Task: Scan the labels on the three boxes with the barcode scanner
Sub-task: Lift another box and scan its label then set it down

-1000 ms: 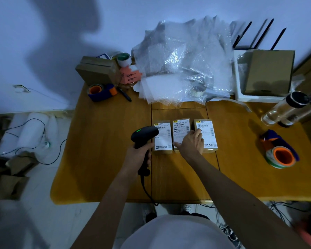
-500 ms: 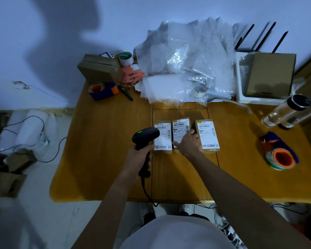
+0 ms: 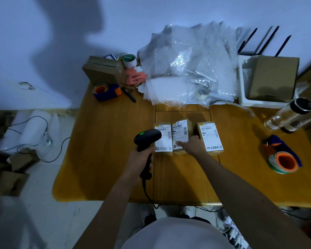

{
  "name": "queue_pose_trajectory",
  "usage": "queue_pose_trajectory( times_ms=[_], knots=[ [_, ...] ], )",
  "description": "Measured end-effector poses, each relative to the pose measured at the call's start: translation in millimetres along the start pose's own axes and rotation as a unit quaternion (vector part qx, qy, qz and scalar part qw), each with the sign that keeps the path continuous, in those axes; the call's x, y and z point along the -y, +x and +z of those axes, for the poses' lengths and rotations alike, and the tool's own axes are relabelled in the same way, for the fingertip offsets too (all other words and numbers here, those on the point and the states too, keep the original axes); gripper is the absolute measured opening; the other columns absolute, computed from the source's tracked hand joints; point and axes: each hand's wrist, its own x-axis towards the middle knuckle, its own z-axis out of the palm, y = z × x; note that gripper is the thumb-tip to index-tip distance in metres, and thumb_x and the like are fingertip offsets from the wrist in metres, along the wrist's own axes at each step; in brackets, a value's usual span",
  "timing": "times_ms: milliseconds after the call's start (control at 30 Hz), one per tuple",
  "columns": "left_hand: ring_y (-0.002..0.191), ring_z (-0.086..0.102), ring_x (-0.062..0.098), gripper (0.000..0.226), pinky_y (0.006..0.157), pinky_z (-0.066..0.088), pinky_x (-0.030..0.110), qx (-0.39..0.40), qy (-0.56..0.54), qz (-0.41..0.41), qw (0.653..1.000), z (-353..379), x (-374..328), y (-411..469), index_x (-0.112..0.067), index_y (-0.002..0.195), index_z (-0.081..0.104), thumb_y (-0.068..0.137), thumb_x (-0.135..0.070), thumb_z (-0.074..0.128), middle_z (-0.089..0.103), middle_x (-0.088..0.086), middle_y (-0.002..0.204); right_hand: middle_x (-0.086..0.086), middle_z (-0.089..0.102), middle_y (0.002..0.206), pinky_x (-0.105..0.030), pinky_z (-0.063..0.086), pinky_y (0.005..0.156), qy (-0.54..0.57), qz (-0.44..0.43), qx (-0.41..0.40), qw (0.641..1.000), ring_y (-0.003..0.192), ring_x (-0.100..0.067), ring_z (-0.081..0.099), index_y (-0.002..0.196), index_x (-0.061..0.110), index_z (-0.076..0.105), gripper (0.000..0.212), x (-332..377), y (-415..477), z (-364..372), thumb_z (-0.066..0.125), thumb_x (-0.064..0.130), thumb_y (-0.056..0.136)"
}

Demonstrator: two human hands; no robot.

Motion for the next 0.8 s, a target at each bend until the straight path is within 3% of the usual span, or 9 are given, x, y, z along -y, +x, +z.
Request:
queue_pose_trajectory(
  times_ms=[133,233,300,400,467,633,700,767,800],
  knots=[
    [0.046,0.049,0.016,0.017,0.049,0.046,0.028,0.002,0.018,0.014,1.0,1,-4,2,-0.008,0.086,0.062,0.091,-0.02,0.073,0.055,0.003,0.058,-0.014,0.066,0.127,-0.05,0.062,0.086,0.081,0.001,0.033,0.996,0.109,-0.032,0.069,0.136,0.002,0.053,0.101,-26,34,9,0.083,0.063,0.061],
    [0.047,0.049,0.016,0.018,0.051,0.045,0.029,0.008,0.026,0.026,0.999,4,-7,2,-0.009,0.083,0.062,0.091,-0.021,0.073,0.056,0.003,0.059,-0.01,0.067,0.123,-0.047,0.065,0.077,0.132,-0.003,0.032,0.991,0.1,-0.028,0.072,0.131,0.009,0.056,0.118,-37,44,8,0.079,0.075,0.037],
    [0.047,0.05,0.016,0.017,0.051,0.045,0.029,0.012,0.024,0.032,0.999,8,-10,0,-0.01,0.084,0.062,0.091,-0.021,0.072,0.056,0.003,0.059,-0.008,0.066,0.123,-0.047,0.065,0.077,0.17,-0.018,0.033,0.985,0.102,-0.027,0.072,0.13,0.014,0.056,0.12,-40,41,0,0.078,0.076,0.03],
    [0.047,0.049,0.017,0.018,0.051,0.044,0.029,0.025,0.027,0.043,0.998,13,-15,-1,-0.008,0.087,0.061,0.091,-0.022,0.072,0.055,0.003,0.059,-0.009,0.07,0.122,-0.043,0.066,0.076,0.242,-0.038,0.045,0.969,0.099,-0.023,0.074,0.133,0.012,0.053,0.092,-15,-15,-40,0.092,0.052,0.06],
    [0.046,0.048,0.017,0.017,0.051,0.043,0.03,0.032,0.024,0.052,0.998,16,-19,-4,-0.008,0.09,0.061,0.091,-0.021,0.072,0.055,0.003,0.059,-0.008,0.071,0.12,-0.036,0.064,0.071,0.279,-0.046,0.056,0.958,0.097,-0.02,0.074,0.135,0.009,0.047,0.076,-8,-37,-57,0.089,0.033,0.077],
    [0.047,0.048,0.018,0.022,0.057,0.043,0.034,0.058,0.035,0.076,0.995,24,-29,-13,-0.01,0.083,0.06,0.09,-0.026,0.073,0.056,0.003,0.059,-0.008,0.071,0.118,-0.038,0.064,0.081,0.339,-0.082,0.084,0.933,0.099,-0.021,0.075,0.132,0.012,0.046,0.066,-6,-56,-84,0.087,0.02,0.081],
    [0.047,0.047,0.019,0.021,0.058,0.042,0.035,0.068,0.033,0.09,0.993,27,-34,-19,-0.01,0.082,0.06,0.09,-0.025,0.074,0.056,0.003,0.059,-0.005,0.07,0.11,-0.035,0.063,0.079,0.344,-0.105,0.081,0.93,0.093,-0.019,0.074,0.117,0.015,0.049,0.049,-3,-63,-94,0.084,0.011,0.083],
    [0.046,0.046,0.019,0.018,0.057,0.041,0.035,0.081,0.024,0.1,0.991,32,-39,-25,-0.011,0.083,0.06,0.09,-0.022,0.073,0.055,0.003,0.058,-0.004,0.07,0.106,-0.04,0.062,0.087,0.35,-0.12,0.071,0.926,0.094,-0.02,0.072,0.106,0.022,0.048,0.044,-1,-67,-103,0.084,0.01,0.083],
    [0.047,0.045,0.019,0.017,0.057,0.04,0.034,0.089,0.02,0.104,0.99,34,-41,-29,-0.012,0.083,0.06,0.091,-0.021,0.072,0.054,0.003,0.058,-0.004,0.07,0.109,-0.045,0.06,0.093,0.349,-0.125,0.067,0.926,0.099,-0.023,0.072,0.109,0.021,0.048,0.047,0,-69,-107,0.086,0.014,0.081]
  ],
)
